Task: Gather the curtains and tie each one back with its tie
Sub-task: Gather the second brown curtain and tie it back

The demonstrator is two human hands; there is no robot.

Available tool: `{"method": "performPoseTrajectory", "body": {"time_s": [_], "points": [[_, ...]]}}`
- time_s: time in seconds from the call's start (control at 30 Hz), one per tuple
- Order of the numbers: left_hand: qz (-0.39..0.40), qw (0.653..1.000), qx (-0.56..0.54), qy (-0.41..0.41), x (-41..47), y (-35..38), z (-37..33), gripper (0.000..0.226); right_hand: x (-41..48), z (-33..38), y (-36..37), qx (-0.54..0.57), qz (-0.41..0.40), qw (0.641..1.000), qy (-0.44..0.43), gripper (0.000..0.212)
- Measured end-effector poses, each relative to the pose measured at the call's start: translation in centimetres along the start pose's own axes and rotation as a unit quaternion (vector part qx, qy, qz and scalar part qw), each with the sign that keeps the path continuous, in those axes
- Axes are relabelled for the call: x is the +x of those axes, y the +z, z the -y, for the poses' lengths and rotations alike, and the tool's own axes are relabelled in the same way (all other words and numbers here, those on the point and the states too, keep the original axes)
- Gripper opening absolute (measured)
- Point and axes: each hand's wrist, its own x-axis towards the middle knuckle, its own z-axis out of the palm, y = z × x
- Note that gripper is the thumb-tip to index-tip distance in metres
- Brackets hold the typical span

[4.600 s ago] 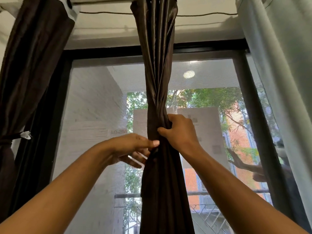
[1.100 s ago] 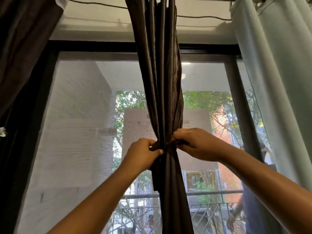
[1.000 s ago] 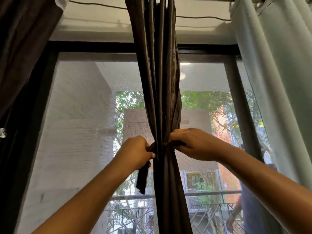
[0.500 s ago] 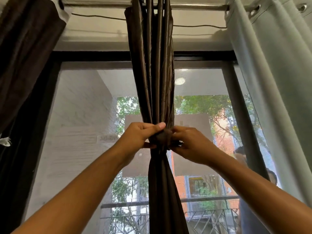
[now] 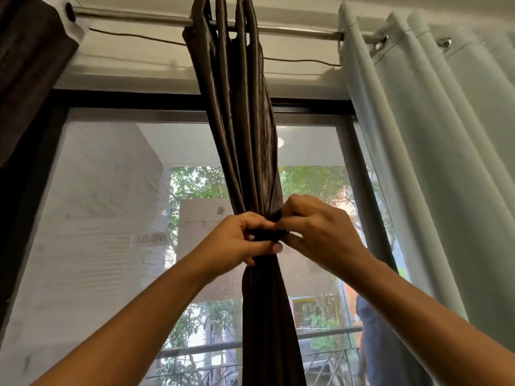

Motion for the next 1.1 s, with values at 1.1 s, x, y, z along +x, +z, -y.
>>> {"method": "performPoseTrajectory", "body": {"time_s": [1.1], "points": [[0.094,0.978,0.025,-0.187,-0.2,-5.8,-4.8,0.018,0.4,4.1,1.3,0.216,-0.035,0.969,0.118,0.025]]}}
